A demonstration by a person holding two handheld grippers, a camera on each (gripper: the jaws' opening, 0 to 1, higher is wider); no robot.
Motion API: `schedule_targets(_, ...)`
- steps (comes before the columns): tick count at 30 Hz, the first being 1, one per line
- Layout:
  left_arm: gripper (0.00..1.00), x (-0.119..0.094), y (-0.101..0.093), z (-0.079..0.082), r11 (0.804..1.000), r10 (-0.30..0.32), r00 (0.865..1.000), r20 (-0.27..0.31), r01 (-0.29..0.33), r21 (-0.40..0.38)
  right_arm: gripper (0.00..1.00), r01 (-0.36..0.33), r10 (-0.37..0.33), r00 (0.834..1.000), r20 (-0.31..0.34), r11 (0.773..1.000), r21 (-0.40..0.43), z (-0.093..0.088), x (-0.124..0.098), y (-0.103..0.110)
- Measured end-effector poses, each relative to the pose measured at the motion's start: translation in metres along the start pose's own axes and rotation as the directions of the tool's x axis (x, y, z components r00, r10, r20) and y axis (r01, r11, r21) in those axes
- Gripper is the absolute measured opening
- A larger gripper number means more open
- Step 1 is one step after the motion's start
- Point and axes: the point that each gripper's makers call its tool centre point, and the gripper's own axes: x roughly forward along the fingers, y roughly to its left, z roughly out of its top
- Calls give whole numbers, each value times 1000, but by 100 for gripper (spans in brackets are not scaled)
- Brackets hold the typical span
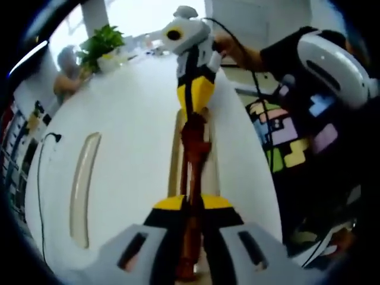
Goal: Arrange the utensils inside the cutlery case until each visible utensil rests in its matching compartment.
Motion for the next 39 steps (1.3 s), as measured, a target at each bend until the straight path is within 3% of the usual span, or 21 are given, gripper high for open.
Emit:
schedule_targets(10,14,-9,5,11,1000,4,997,81,-2,-26,10,37,-36,999,40,999,-18,14,-7,-13)
schedule_targets(13,14,-11,11,12,999,46,994,101,-44,-24,10,34,-32,997,72,999,-29,20,-10,-13)
schedule_targets(18,14,-19,26,18,991,126,979,162,-118,-59,10,39,-34,988,151,999,-29,35,-15,-16)
schedule_targets(22,14,-31,46,21,973,217,953,213,-193,-130,10,55,-46,982,185,998,-40,45,-18,-18)
schedule_targets(25,14,-41,63,18,946,300,928,220,-260,-194,10,75,-63,977,203,996,-51,52,-20,-22)
schedule_targets(27,14,-47,77,14,919,364,903,226,-310,-243,10,96,-81,972,219,994,-58,58,-21,-27)
schedule_targets(28,14,-50,85,11,901,401,888,226,-337,-273,10,104,-88,970,226,993,-59,61,-21,-30)
schedule_targets(34,14,-68,122,-16,795,525,830,190,-398,-458,11,180,-154,956,251,980,-86,76,-24,-52)
schedule_targets(36,14,-73,132,-24,783,559,812,170,-449,-431,13,291,-249,918,309,952,-96,90,-28,-72)
schedule_targets(37,14,-75,137,-29,761,585,797,151,-475,-442,13,329,-279,905,321,938,-110,93,-28,-79)
schedule_targets(39,14,-78,143,-35,737,607,783,139,-488,-468,14,395,-345,890,299,910,-124,95,-27,-95)
